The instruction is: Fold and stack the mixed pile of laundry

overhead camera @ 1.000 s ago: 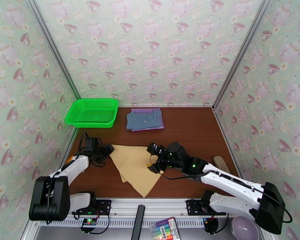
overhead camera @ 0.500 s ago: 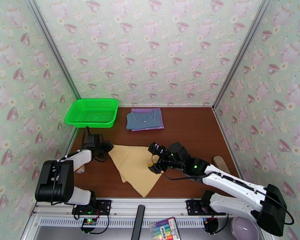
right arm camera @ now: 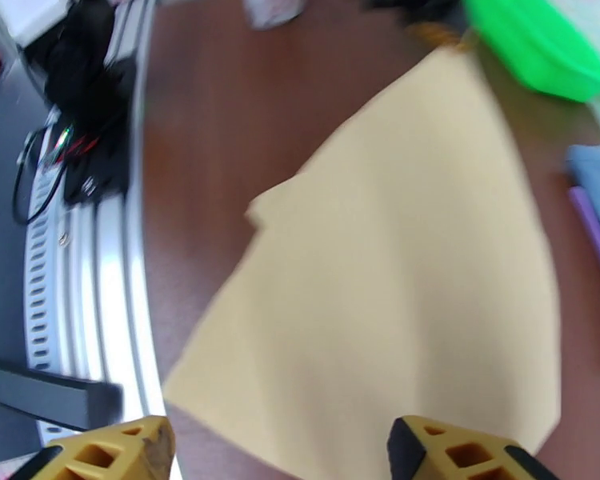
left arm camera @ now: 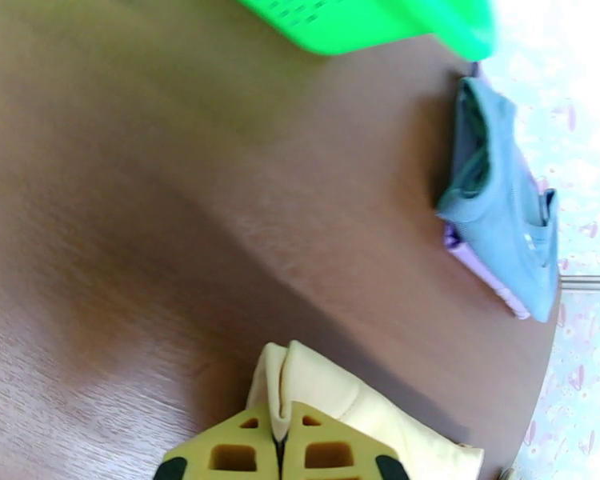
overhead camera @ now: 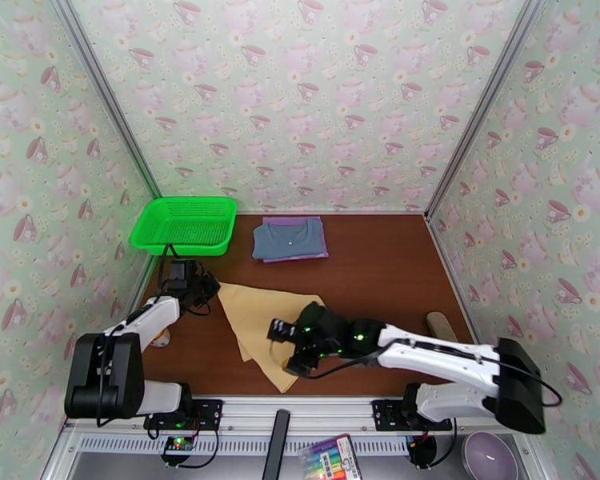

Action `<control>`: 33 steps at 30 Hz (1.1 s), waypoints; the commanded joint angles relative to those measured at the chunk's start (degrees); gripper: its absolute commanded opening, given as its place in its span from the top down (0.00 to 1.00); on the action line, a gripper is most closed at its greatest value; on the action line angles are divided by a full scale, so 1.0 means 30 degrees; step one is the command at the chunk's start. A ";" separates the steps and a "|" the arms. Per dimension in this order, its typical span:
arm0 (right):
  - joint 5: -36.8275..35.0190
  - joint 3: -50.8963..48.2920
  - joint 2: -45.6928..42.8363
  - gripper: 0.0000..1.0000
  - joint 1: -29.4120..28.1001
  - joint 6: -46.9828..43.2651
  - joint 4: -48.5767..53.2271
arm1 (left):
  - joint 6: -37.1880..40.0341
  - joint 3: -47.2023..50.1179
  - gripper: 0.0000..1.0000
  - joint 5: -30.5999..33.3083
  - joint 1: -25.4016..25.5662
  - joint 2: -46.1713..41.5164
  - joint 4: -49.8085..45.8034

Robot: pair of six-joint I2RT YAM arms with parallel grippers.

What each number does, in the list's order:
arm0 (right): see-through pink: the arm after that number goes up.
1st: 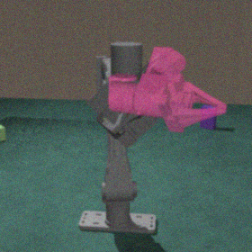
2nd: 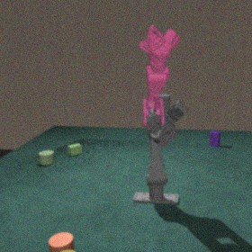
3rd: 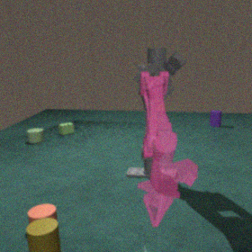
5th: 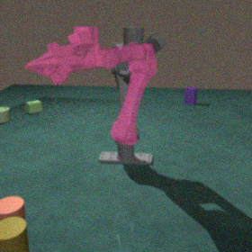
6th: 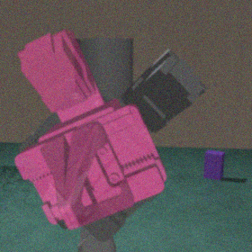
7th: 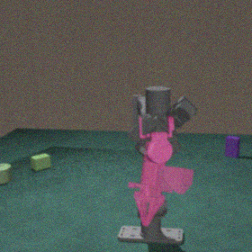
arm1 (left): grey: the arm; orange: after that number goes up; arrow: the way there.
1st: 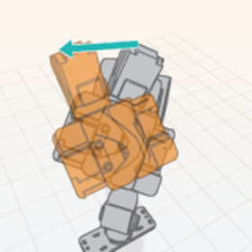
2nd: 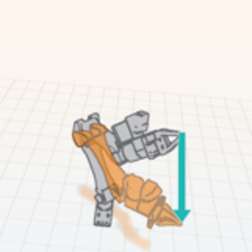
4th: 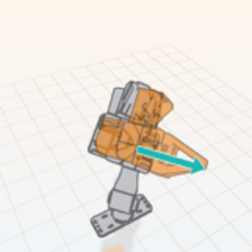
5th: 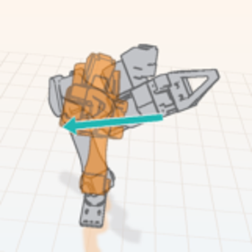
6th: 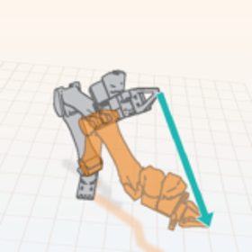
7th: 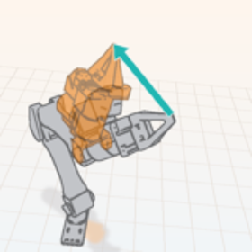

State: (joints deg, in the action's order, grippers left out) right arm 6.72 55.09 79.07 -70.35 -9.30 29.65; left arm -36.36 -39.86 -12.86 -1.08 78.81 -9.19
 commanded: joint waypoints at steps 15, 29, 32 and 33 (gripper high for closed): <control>-0.3099 0.3527 0.8183 0.50 -0.3621 1.0141 0.0908 | 0.0530 -0.0281 1.00 -0.0488 0.0067 -0.0170 -0.0346; -0.6195 0.4247 0.9346 0.79 -0.3599 1.0920 0.2587 | 0.0508 -0.0133 1.00 -0.1381 0.0053 -0.0924 -0.0668; -0.6195 0.3902 0.8948 0.92 -0.3618 1.1023 0.2153 | 0.0504 -0.0219 1.00 -0.1454 0.0031 -0.1164 -0.0874; -0.6246 0.3823 0.8800 1.00 -0.3621 1.1039 0.2073 | 0.0504 -0.0264 1.00 -0.1455 0.0044 -0.1218 -0.0945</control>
State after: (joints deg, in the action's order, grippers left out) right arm -10.31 67.46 107.00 -80.95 22.70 36.29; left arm -35.73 -40.07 -15.88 -1.04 76.58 -10.92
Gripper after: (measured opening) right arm 0.052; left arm 0.043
